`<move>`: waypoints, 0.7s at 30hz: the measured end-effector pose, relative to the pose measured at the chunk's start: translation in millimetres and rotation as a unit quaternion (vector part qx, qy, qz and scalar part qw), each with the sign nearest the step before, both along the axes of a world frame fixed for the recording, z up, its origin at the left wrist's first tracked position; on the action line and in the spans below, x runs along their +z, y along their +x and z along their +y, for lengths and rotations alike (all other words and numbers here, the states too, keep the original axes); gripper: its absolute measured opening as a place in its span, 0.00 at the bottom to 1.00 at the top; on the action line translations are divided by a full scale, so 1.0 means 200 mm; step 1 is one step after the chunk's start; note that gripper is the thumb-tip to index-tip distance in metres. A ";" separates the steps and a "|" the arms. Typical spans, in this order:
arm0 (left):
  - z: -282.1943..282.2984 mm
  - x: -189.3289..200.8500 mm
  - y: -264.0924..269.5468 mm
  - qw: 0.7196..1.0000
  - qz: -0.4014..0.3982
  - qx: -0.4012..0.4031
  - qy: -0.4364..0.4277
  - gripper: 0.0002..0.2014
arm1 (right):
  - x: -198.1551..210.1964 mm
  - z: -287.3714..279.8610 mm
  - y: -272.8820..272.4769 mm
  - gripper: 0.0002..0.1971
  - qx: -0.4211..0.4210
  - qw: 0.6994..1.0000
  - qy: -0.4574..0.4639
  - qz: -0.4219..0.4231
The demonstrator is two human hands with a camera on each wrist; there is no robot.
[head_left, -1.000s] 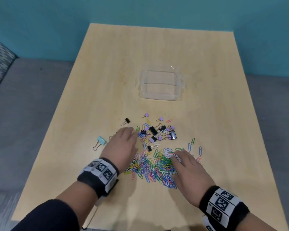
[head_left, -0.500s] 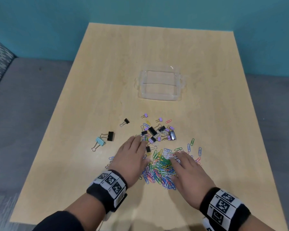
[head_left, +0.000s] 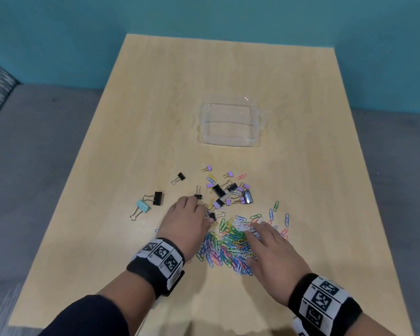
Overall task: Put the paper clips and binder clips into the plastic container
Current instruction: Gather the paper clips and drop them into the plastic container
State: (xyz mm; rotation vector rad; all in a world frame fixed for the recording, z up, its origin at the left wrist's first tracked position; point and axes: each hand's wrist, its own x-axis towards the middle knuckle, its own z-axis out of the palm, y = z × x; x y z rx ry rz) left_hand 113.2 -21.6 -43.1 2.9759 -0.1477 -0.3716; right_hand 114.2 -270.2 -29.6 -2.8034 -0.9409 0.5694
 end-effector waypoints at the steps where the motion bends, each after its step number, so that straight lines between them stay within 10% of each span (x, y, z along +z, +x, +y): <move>1: 0.00 0.00 -0.01 1.000 -0.010 0.001 -0.008 0.27 | 0.00 0.00 0.00 0.27 -0.001 1.000 0.000 -0.001; 21: -0.02 -0.01 -0.16 1.000 0.005 0.007 -0.012 0.31 | 0.05 0.19 0.04 0.28 0.071 0.997 0.010 -0.036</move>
